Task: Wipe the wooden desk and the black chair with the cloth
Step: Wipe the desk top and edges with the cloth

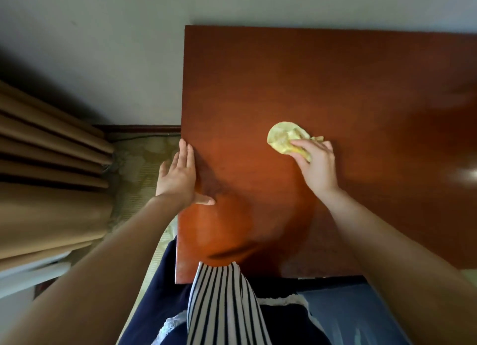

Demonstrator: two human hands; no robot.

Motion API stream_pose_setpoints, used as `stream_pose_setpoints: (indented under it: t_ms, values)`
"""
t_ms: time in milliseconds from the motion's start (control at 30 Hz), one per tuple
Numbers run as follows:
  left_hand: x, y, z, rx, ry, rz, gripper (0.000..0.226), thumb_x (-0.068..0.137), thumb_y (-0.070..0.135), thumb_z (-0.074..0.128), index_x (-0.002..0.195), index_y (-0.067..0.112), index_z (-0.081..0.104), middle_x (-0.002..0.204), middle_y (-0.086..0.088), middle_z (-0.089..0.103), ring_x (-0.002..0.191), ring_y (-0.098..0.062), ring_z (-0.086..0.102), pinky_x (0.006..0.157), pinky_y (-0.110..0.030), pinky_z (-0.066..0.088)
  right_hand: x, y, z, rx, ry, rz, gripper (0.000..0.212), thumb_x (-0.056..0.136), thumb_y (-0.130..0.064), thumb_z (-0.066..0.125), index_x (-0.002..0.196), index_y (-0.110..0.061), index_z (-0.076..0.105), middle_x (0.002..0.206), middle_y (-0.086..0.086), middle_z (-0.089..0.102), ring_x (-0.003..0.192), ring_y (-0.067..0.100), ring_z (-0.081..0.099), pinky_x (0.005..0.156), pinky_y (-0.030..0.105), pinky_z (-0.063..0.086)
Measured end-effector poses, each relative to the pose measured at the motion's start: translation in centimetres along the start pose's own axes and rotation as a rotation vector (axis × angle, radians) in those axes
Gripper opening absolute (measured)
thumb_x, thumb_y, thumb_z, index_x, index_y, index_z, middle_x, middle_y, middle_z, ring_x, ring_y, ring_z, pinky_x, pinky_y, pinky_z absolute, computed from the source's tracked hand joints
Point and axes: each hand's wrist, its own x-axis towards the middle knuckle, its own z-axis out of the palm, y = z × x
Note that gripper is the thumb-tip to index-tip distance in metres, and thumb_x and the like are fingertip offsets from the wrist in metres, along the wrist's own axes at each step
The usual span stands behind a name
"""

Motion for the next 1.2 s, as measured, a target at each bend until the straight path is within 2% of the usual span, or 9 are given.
stream_pose_setpoints:
  t_ms: [133, 233, 367, 533, 667, 767, 833, 967, 1200]
  values:
    - [-0.2, 0.4, -0.2, 0.015, 0.001, -0.029, 0.144, 0.057, 0.064, 0.076, 0.146, 0.009, -0.023, 0.153, -0.005, -0.032, 0.147, -0.021, -0.004, 0.118, -0.043, 0.008, 5.7, -0.1, 1.2, -0.016, 0.178, 0.436, 0.027, 0.083, -0.020, 0.070, 0.110, -0.024, 0.067, 0.115, 0.002, 0.064, 0.108, 0.028, 0.051, 0.085, 0.031, 0.039]
    - [-0.4, 0.5, -0.3, 0.018, -0.012, -0.045, 0.143, 0.059, 0.064, 0.075, 0.145, 0.011, -0.027, 0.151, -0.004, -0.035, 0.147, -0.022, -0.005, 0.118, -0.044, 0.007, 7.1, -1.5, 1.8, -0.030, 0.219, 0.582, 0.025, 0.085, -0.020, 0.068, 0.109, -0.026, 0.065, 0.119, -0.001, 0.061, 0.114, 0.027, 0.047, 0.087, 0.041, 0.043]
    - [-0.3, 0.5, -0.5, 0.000, -0.034, -0.040, 0.143, 0.060, 0.063, 0.075, 0.143, 0.011, -0.030, 0.150, -0.004, -0.038, 0.147, -0.023, -0.005, 0.117, -0.047, 0.009, 4.7, -2.1, 1.9, -0.013, 0.144, 0.389, 0.020, 0.083, -0.019, 0.069, 0.104, -0.019, 0.067, 0.116, 0.003, 0.063, 0.117, 0.030, 0.047, 0.093, 0.042, 0.039]
    - [-0.3, 0.4, -0.5, -0.008, -0.037, -0.039, 0.143, 0.059, 0.065, 0.074, 0.143, 0.012, -0.030, 0.150, -0.002, -0.038, 0.147, -0.024, -0.001, 0.117, -0.049, 0.011, -1.4, -2.7, 1.6, -0.013, 0.004, 0.020, 0.020, 0.074, -0.015, 0.078, 0.093, -0.015, 0.073, 0.097, 0.004, 0.068, 0.094, 0.033, 0.056, 0.077, 0.040, 0.044]
    - [-0.5, 0.2, -0.5, 0.059, 0.002, -0.035, 0.143, 0.058, 0.072, 0.070, 0.146, 0.014, -0.025, 0.153, -0.002, -0.032, 0.147, -0.025, 0.007, 0.117, -0.049, 0.015, -5.7, -2.9, 1.3, 0.031, -0.089, -0.135, 0.022, 0.068, -0.015, 0.083, 0.087, -0.017, 0.075, 0.086, -0.004, 0.068, 0.086, 0.027, 0.056, 0.073, 0.035, 0.042]
    - [-0.6, -0.1, -0.4, 0.099, 0.029, -0.034, 0.141, 0.057, 0.078, 0.065, 0.147, 0.015, -0.024, 0.154, 0.000, -0.030, 0.144, -0.025, 0.016, 0.116, -0.048, 0.018, -8.7, -2.4, 1.1, 0.049, -0.172, -0.249, 0.022, 0.067, -0.016, 0.084, 0.087, -0.020, 0.076, 0.086, -0.008, 0.067, 0.089, 0.019, 0.052, 0.078, 0.030, 0.035]
    - [-0.7, -0.2, -0.3, 0.107, 0.019, -0.037, 0.140, 0.057, 0.080, 0.063, 0.147, 0.017, -0.025, 0.154, 0.002, -0.030, 0.145, -0.026, 0.013, 0.116, -0.048, 0.016, -10.2, -1.8, 1.0, 0.059, -0.207, -0.313, 0.025, 0.067, -0.017, 0.084, 0.089, -0.021, 0.075, 0.087, -0.010, 0.066, 0.091, 0.011, 0.046, 0.080, 0.027, 0.032]
    - [-0.5, -0.4, -0.4, 0.139, 0.027, -0.015, 0.137, 0.060, 0.080, 0.060, 0.147, 0.015, -0.023, 0.156, -0.001, -0.026, 0.147, -0.026, 0.000, 0.117, -0.048, 0.012, -10.8, -1.2, 1.4, 0.053, -0.194, -0.369, 0.028, 0.067, -0.018, 0.084, 0.093, -0.022, 0.074, 0.094, -0.009, 0.068, 0.092, 0.010, 0.045, 0.083, 0.025, 0.031]
    - [0.0, -2.8, -1.1, 0.022, 0.050, 0.097, 0.121, 0.068, 0.069, 0.064, 0.151, 0.022, -0.010, 0.158, 0.006, -0.016, 0.146, -0.021, -0.007, 0.118, -0.043, 0.006, -3.4, -2.6, 2.1, 0.052, -0.133, -0.239, 0.027, 0.068, -0.014, 0.082, 0.093, -0.020, 0.074, 0.095, -0.006, 0.070, 0.085, 0.024, 0.053, 0.075, 0.035, 0.038]
